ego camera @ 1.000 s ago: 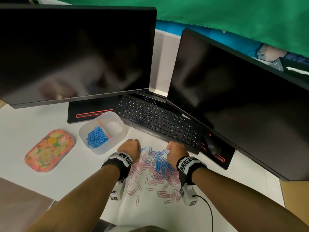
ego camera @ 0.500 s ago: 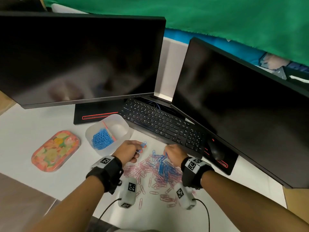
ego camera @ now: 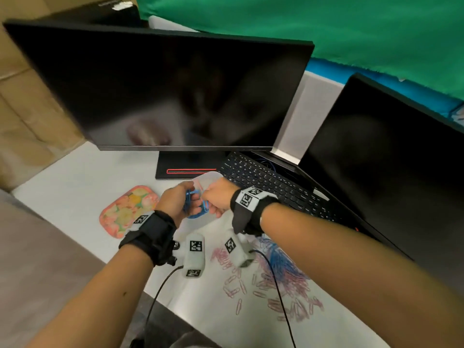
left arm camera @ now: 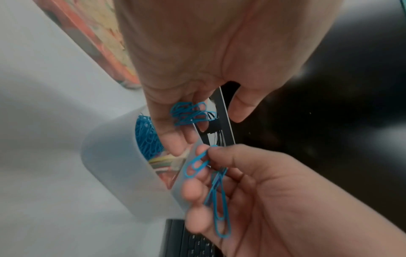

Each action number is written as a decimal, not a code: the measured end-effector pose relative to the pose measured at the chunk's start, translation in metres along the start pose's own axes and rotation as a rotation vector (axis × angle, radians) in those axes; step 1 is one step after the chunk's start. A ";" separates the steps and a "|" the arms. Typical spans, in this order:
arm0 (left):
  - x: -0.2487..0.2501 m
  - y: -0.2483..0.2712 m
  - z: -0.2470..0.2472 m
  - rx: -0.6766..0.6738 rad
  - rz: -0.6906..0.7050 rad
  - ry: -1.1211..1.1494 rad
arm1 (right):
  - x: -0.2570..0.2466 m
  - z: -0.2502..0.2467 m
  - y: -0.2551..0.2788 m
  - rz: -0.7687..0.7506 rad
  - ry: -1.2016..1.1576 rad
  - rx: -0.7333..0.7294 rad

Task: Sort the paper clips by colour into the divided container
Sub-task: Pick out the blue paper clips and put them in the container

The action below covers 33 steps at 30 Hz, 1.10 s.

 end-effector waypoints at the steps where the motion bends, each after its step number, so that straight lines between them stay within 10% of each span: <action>1: 0.000 -0.002 -0.004 0.005 -0.023 0.005 | -0.007 0.001 -0.001 0.000 0.026 0.017; 15: 0.008 -0.013 -0.016 0.008 0.000 -0.192 | -0.016 -0.024 -0.011 -0.007 0.053 0.216; 33: -0.075 0.028 0.135 -0.749 0.501 -1.245 | 0.222 -0.092 0.057 0.256 0.094 0.422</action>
Point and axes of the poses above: each hand's wrist, its own y-axis away from the middle knuckle, its own z-axis out of the palm, x = y × z, the point moved 8 cm from there along -y, towards the middle knuckle, and after that the axes turned 12 degrees about z, right-handed, at the moved point
